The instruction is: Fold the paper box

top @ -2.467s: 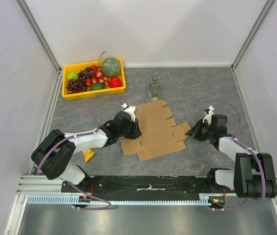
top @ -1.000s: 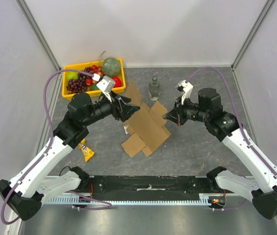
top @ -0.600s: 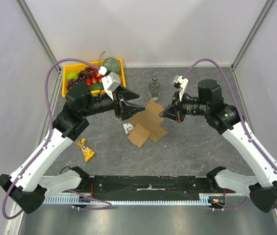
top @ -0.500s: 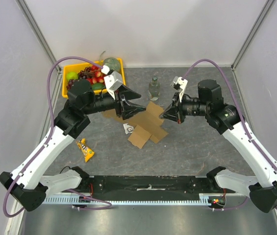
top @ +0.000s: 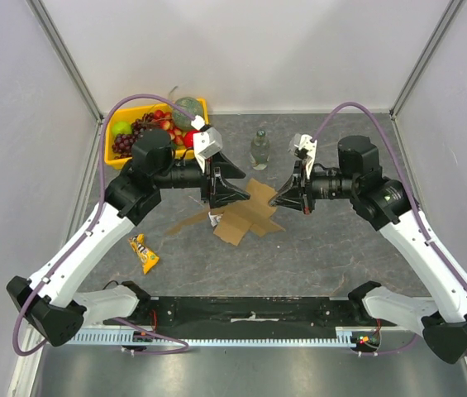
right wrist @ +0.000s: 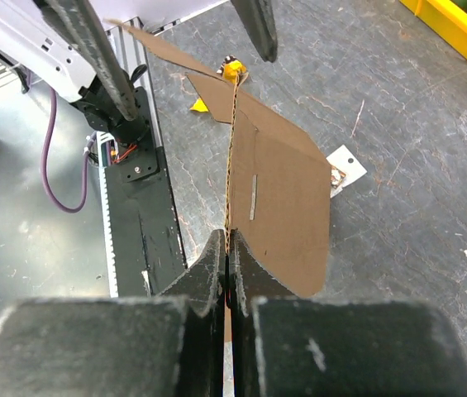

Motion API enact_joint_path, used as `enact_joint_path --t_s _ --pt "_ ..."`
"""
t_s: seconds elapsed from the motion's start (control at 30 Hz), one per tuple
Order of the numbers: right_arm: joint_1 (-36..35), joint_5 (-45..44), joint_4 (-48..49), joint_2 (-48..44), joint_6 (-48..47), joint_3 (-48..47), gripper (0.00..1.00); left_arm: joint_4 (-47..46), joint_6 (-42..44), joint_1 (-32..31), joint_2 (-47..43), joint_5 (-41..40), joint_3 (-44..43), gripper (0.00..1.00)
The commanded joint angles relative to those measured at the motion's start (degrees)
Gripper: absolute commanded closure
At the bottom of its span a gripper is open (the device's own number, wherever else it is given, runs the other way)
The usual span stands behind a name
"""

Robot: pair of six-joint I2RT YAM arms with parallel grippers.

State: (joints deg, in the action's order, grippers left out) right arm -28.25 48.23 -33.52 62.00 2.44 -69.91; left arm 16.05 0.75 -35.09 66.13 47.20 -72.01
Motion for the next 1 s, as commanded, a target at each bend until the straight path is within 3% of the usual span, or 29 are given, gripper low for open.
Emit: enact_joint_path --t_s 0.0,0.33,0.67,0.97 --pt "-0.2 2.8 0.6 -2.2 -1.6 -2.5 1.00 -0.1 2.1 0.2 1.2 4.3 -2.8 0.32" --pt "-0.2 2.3 1.3 -1.8 -1.7 -2.2 1.00 -3.9 -2.3 0.3 4.7 11.7 -3.1 0.36" --pt "-0.2 1.3 2.5 -1.1 -1.4 -1.5 1.00 -7.4 -6.6 0.3 6.5 15.3 -2.9 0.57" --pt "-0.3 1.7 3.9 -0.9 -0.7 -1.6 1.00 -6.3 -6.6 0.3 8.0 15.6 -2.7 0.61"
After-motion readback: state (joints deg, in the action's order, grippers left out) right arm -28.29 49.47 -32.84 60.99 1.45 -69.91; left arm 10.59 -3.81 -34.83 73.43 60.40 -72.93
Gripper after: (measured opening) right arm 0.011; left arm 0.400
